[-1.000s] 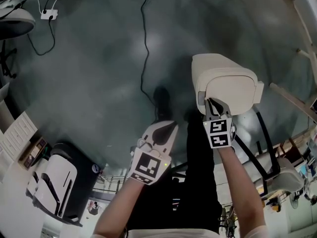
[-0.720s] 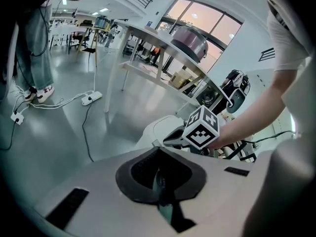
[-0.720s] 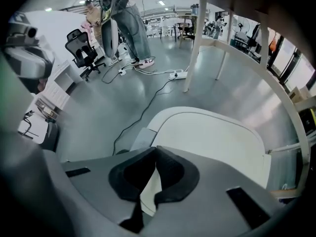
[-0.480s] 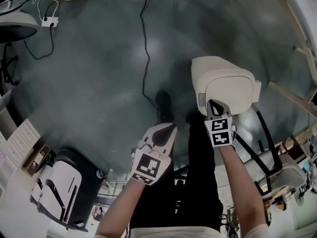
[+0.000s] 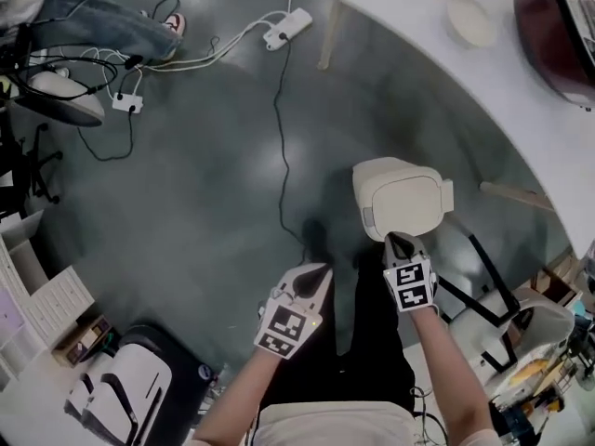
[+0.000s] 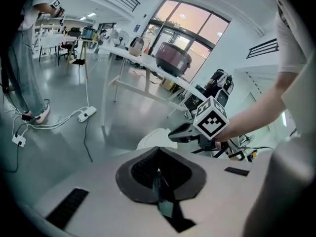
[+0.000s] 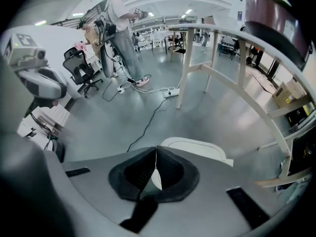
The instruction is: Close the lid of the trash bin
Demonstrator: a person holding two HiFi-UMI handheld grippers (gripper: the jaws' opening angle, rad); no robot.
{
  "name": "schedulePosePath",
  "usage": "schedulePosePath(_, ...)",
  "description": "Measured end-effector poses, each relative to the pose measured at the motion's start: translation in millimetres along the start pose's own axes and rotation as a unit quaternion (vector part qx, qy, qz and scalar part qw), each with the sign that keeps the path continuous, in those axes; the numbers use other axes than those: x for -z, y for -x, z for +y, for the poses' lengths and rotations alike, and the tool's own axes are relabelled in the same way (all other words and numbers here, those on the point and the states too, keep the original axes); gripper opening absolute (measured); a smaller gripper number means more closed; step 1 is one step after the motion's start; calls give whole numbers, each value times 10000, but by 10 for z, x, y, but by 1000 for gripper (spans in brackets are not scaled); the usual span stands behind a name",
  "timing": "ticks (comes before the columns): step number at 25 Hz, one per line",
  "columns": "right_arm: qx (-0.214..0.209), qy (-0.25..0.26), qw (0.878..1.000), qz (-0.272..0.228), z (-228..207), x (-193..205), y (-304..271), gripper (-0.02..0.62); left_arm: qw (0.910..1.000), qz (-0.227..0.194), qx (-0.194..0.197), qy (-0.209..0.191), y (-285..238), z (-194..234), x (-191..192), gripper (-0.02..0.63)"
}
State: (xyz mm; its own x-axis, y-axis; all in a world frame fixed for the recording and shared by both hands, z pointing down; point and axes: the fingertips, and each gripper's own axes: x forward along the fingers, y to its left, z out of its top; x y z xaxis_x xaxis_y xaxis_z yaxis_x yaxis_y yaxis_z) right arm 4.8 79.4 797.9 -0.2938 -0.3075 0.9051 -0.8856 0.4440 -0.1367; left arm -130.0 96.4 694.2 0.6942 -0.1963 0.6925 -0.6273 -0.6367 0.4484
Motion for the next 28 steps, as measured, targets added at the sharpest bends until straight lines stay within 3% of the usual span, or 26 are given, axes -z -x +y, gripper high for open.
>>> schedulePosePath(6,59,-127,9989,-441,231,-421,955,15,9999,-107,42,54,735,-291,-379,12)
schedulePosePath(15,-40,-373,9935,-1078,362,-699,2262,15,9957,-817,-436,58,1602,-592,-1003,12)
schedulePosePath(21,-104,-371,9905,-1318,225,-613,2865,15,9902,-1194,-722,75,1860,-949,-1207,12)
schedulePosePath(28,-405,-741,9813,-1729,131,-429,3712,15,9899,-1184,-783,-48,1983,-1636,-1257,12)
